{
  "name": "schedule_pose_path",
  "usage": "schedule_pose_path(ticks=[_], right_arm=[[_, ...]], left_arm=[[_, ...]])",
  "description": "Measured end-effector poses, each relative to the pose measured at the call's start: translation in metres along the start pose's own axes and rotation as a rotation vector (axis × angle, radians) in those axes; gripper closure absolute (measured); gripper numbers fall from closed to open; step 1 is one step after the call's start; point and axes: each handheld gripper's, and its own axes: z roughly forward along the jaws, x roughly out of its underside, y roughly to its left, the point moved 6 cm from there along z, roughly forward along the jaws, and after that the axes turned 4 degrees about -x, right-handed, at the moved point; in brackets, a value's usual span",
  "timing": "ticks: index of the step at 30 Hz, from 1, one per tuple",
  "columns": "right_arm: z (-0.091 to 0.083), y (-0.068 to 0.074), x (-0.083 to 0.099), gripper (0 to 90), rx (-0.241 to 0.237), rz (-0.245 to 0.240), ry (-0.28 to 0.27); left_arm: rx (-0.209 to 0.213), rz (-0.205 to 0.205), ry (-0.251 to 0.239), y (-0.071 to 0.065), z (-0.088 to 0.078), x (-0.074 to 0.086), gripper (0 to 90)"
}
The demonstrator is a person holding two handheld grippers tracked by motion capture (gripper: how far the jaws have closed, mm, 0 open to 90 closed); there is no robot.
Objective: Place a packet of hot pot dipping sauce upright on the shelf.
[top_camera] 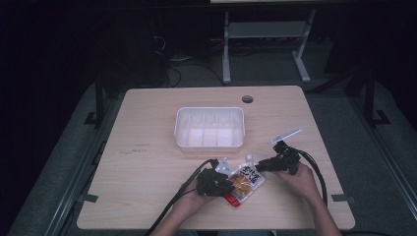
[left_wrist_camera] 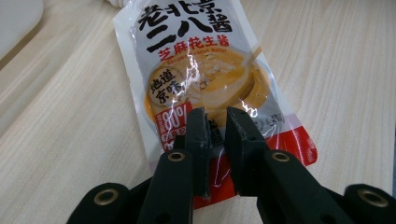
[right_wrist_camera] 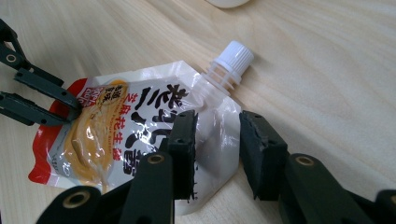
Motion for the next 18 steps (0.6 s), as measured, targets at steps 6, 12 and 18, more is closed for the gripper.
schedule_pose_path(ticks=[6,12,18], right_arm=[[-0.001,-0.003,0.003,68.2,-0.035,0.03,-0.026],[-0.005,-0.004,0.004,72.4,-0.058,0.046,-0.049],[-0.014,-0.001,0.002,78.4,-0.093,0.042,-0.098]], left_arm=[[-0.005,-0.003,0.002,-0.001,0.002,0.001,79.2],[-0.012,-0.002,0.007,-0.001,0.003,0.002,79.2],[-0.019,-0.005,0.0,-0.002,0.005,0.003,78.9]])
